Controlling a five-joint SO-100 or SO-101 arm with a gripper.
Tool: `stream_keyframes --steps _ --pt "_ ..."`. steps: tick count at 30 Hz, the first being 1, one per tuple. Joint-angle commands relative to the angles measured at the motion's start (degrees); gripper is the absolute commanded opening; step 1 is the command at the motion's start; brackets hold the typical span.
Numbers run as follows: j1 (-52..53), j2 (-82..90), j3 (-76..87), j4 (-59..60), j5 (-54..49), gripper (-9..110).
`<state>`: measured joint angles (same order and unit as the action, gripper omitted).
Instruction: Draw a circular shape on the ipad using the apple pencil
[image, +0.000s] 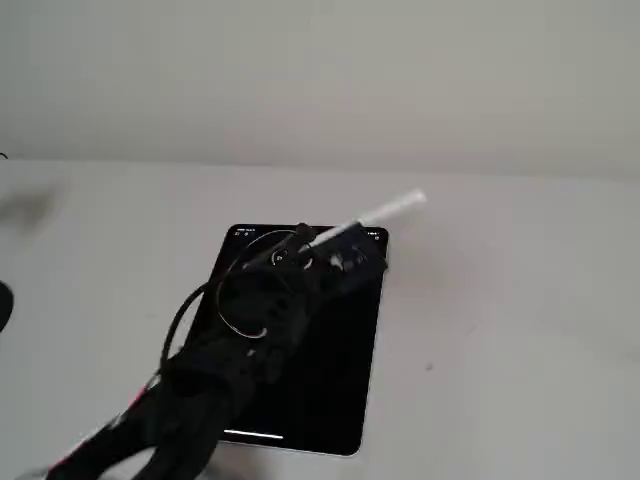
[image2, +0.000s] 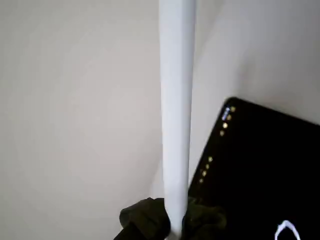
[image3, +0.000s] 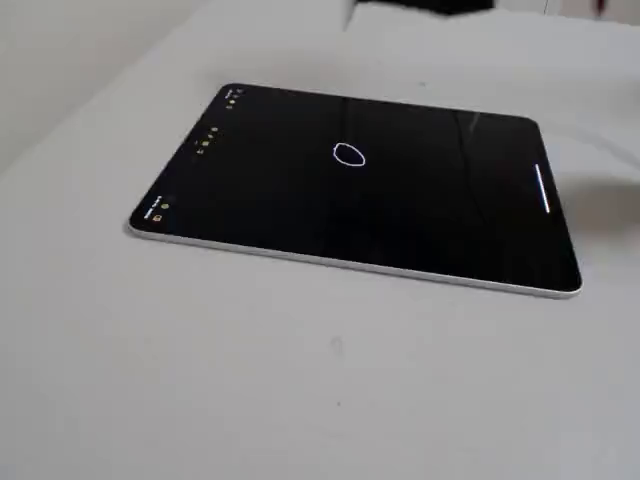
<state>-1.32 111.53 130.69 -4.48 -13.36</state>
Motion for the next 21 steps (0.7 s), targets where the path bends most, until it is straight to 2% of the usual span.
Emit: stream_keyframes --steps 1,11,16,21 --pt "2.11 19.34 -1.23 22.32 10.28 0" --pt "0.88 56.43 24.61 36.21 5.8 0" --pt "-0.79 78.66 37.53 47.55 4.13 0" --pt "-0.7 78.93 44.82 48.52 5.27 0"
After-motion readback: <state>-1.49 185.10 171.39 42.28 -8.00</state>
